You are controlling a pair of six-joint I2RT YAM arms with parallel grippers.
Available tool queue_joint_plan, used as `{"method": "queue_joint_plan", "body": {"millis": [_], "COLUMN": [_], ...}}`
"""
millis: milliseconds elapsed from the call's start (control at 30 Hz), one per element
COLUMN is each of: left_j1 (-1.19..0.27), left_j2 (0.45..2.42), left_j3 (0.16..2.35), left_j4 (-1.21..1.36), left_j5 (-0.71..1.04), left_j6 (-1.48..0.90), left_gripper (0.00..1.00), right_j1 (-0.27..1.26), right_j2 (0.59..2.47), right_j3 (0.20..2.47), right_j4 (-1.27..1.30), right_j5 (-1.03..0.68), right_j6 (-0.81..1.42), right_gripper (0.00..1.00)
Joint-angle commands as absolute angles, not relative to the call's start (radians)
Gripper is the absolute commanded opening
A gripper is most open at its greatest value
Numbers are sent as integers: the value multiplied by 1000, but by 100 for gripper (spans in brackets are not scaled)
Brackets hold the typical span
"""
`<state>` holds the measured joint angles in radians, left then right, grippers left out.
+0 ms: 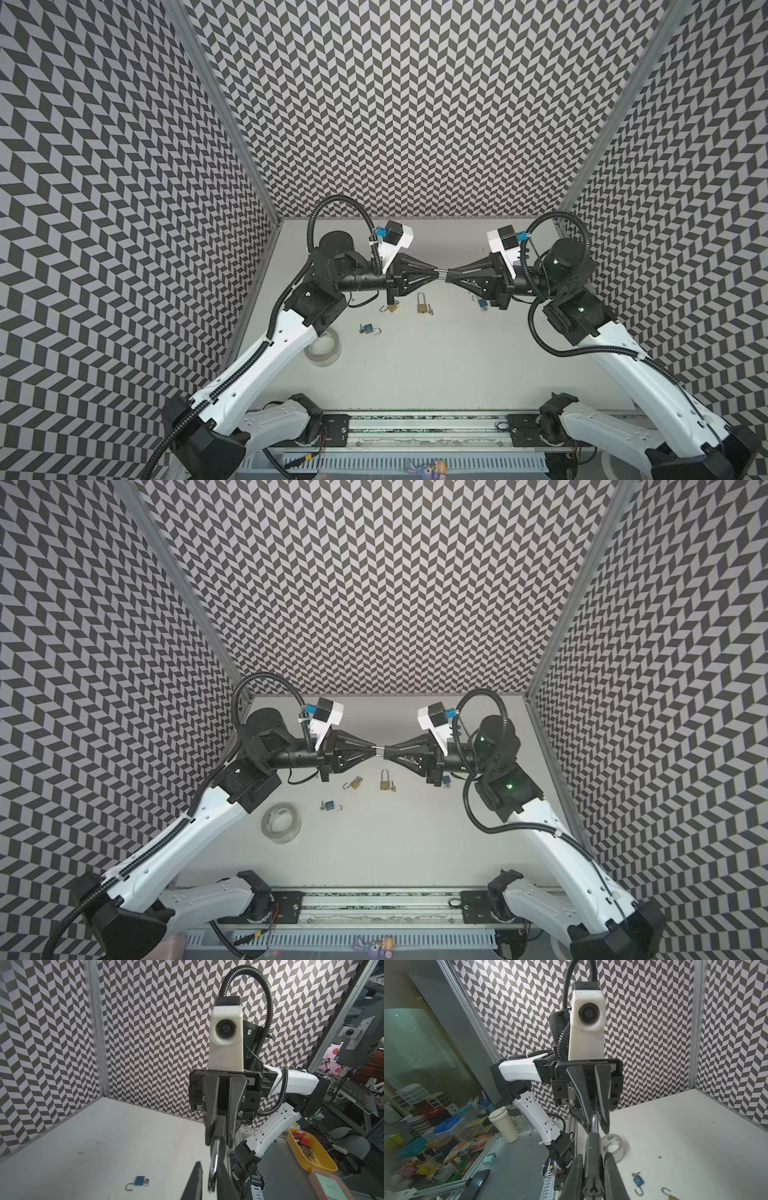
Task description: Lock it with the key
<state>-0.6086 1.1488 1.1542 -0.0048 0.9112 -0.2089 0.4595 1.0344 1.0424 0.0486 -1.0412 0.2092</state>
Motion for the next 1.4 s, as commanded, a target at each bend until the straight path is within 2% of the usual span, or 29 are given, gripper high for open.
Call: {"method": "queue_joint_plan", "body": {"millis": [0,167,467,800,1067,1100,1133,1167,1233,1267,1367], "left_j1": [-612,-612,-625,-758,-722,-695,-664,-636,-577,-558,-525], "left_j2": [1130,1132,1148,1225,1207,1193,1176,1163,1129,1119,1099], "left_j3": [1161,1167,1174,1180,1171,1159,1145,1130,1103,1099,1102], "left_j4": [-6,-5,2,13,15,35,60,84,128,133,117], "left_j5": [907,908,950,935,912,919,934,949,978,989,1019], "left_j6": [-199,-201,-194,-167,-177,-198,-220,-239,-279,-284,-281], "left_gripper": [10,0,0,0,0,0,0,0,0,0,0], "right_j1": [455,456,456,486,486,484,480,477,464,454,410], "right_j2": [1014,1020,1047,1092,1063,1051,1036,1021,985,969,944], "right_j3": [1051,1054,1071,1071,1057,1054,1047,1036,1002,987,940], "right_j4": [97,86,94,201,172,163,155,155,178,201,277], "right_j5": [-1044,-1039,-1038,-1092,-1059,-1044,-1020,-991,-926,-901,-882], "right_j6": [199,191,202,277,240,229,222,221,233,249,329], "right_gripper": [0,0,0,0,0,1,18,30,40,48,51]}}
